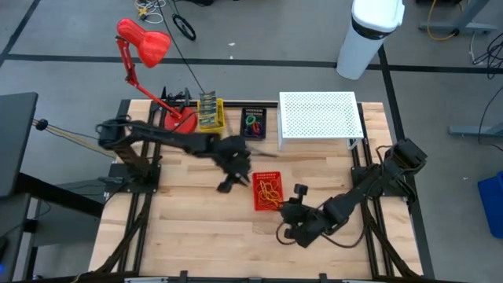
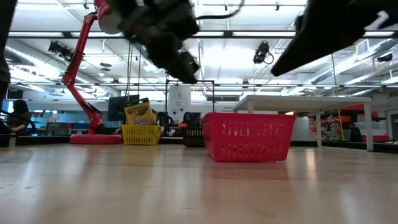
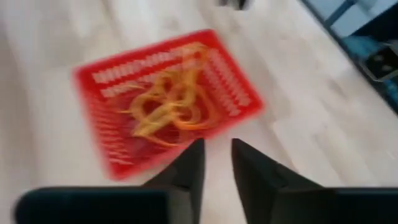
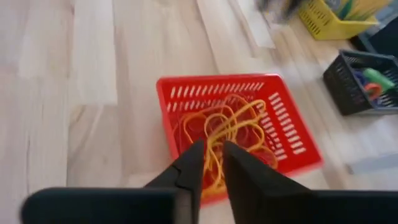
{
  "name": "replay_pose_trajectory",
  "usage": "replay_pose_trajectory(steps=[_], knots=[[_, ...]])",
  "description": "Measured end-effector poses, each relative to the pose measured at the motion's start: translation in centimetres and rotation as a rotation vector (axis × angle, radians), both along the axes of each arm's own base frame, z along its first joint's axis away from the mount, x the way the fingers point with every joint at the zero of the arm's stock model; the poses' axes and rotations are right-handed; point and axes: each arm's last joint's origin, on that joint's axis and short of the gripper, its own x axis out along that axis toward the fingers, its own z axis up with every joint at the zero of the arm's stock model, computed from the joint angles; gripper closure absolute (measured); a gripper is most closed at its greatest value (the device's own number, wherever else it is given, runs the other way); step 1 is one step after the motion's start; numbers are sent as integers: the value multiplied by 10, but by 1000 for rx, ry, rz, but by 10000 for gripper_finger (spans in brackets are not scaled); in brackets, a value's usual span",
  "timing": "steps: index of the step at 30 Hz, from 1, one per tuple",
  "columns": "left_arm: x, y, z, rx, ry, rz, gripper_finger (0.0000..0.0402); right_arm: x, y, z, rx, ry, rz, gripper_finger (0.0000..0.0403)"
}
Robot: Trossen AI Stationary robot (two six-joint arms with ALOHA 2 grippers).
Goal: Pick & Place Office Desk Supplies
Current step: Put the red bin with the rubber bands onto the white shelf
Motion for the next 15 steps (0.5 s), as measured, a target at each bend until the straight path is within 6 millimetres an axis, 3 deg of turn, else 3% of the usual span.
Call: replay_pose_trajectory(steps=[6,10,15], knots=[[-52,-24,-36,-29,-290,55,393,26,-17,5,121,-9,101,265],[-82,-35,-53,-39,-537,124,390,34,-24,10,173,23,155,242],[-115,-35,-63,-50,-748,263,387,46,-21,8,147,150,151,240]])
